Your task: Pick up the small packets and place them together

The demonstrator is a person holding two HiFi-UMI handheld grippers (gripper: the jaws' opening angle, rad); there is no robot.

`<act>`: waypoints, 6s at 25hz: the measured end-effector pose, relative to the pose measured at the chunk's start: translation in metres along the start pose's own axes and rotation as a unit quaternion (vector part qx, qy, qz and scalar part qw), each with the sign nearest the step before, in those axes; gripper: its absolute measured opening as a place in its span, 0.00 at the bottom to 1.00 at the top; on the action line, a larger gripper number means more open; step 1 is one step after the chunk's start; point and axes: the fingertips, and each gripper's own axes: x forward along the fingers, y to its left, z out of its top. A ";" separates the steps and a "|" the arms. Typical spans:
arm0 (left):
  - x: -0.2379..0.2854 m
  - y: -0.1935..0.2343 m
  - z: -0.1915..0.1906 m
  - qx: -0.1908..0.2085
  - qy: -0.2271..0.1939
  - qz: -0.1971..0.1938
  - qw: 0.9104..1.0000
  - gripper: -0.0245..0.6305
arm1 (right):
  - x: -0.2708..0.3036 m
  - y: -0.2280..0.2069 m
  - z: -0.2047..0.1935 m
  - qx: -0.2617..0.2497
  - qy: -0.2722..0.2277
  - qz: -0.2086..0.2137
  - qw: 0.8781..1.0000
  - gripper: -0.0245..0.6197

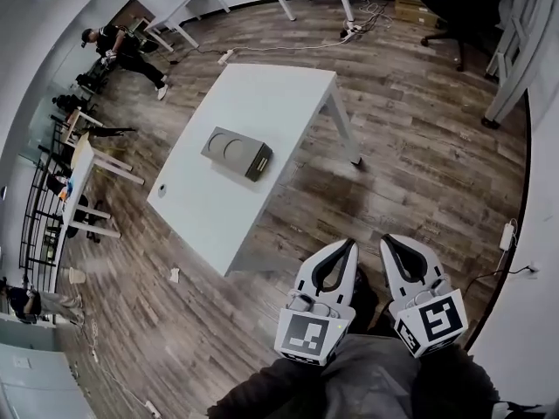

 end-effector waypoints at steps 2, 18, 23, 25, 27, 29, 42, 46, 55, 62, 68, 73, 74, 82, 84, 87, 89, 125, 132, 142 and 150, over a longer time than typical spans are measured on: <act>0.005 0.015 0.000 -0.006 -0.003 0.013 1.000 0.04 | 0.017 0.001 0.001 -0.007 0.003 0.013 1.000 0.04; 0.076 0.171 0.016 -0.050 -0.045 0.122 0.990 0.04 | 0.201 0.001 0.026 -0.064 0.055 0.147 0.986 0.04; 0.081 0.199 0.026 -0.064 -0.056 0.184 0.979 0.04 | 0.240 0.007 0.039 -0.084 0.053 0.210 0.973 0.04; 0.070 0.214 0.029 -0.067 -0.061 0.210 0.973 0.04 | 0.253 0.022 0.043 -0.092 0.050 0.230 0.967 0.04; 0.061 0.230 0.030 -0.069 -0.063 0.237 0.967 0.04 | 0.264 0.036 0.045 -0.102 0.051 0.253 0.961 0.04; 0.054 0.245 0.031 -0.073 -0.063 0.264 0.960 0.04 | 0.277 0.048 0.046 -0.108 0.054 0.280 0.952 0.04; 0.062 0.291 0.028 -0.108 -0.051 0.389 0.913 0.04 | 0.339 0.069 0.049 -0.104 0.079 0.409 0.903 0.04; 0.064 0.297 0.023 -0.118 -0.048 0.419 0.899 0.04 | 0.344 0.072 0.042 -0.102 0.090 0.444 0.886 0.04; 0.075 0.316 0.022 -0.120 -0.053 0.440 0.889 0.04 | 0.367 0.070 0.044 -0.105 0.086 0.466 0.874 0.04; 0.073 0.340 0.024 -0.108 -0.064 0.416 0.901 0.04 | 0.384 0.081 0.046 -0.109 0.069 0.445 0.886 0.04; 0.062 0.350 0.042 -0.088 -0.078 0.395 0.911 0.04 | 0.385 0.094 0.065 -0.117 0.047 0.425 0.896 0.04; 0.056 0.351 0.037 -0.093 -0.069 0.377 0.919 0.04 | 0.386 0.097 0.059 -0.108 0.054 0.404 0.907 0.04; 0.055 0.351 0.033 -0.094 -0.066 0.374 0.920 0.04 | 0.387 0.098 0.056 -0.109 0.054 0.401 0.908 0.04; 0.062 0.350 -0.056 -0.093 -0.051 0.354 0.929 0.04 | 0.383 0.087 -0.052 -0.139 0.047 0.368 0.918 0.04; 0.065 0.353 -0.082 -0.092 -0.043 0.353 0.930 0.04 | 0.384 0.081 -0.094 -0.135 0.071 0.366 0.918 0.04; 0.070 0.356 -0.097 -0.101 -0.029 0.341 0.934 0.04 | 0.387 0.077 -0.115 -0.116 0.098 0.357 0.922 0.04; 0.069 0.357 -0.093 -0.102 -0.023 0.333 0.937 0.04 | 0.390 0.078 -0.111 -0.114 0.103 0.345 0.926 0.04; 0.036 0.379 -0.096 -0.119 0.028 0.289 0.950 0.04 | 0.424 0.055 -0.158 -0.159 0.208 0.181 0.948 0.05; 0.036 0.368 -0.090 -0.124 0.026 0.278 0.952 0.04 | 0.421 0.057 -0.154 -0.136 0.213 0.190 0.949 0.37; 0.033 0.380 -0.090 -0.127 0.019 0.288 0.949 0.04 | 0.428 0.061 -0.149 -0.163 0.213 0.193 0.944 0.34; 0.036 0.373 -0.095 -0.135 0.034 0.284 0.949 0.04 | 0.418 0.057 -0.148 -0.157 0.203 0.195 0.947 0.33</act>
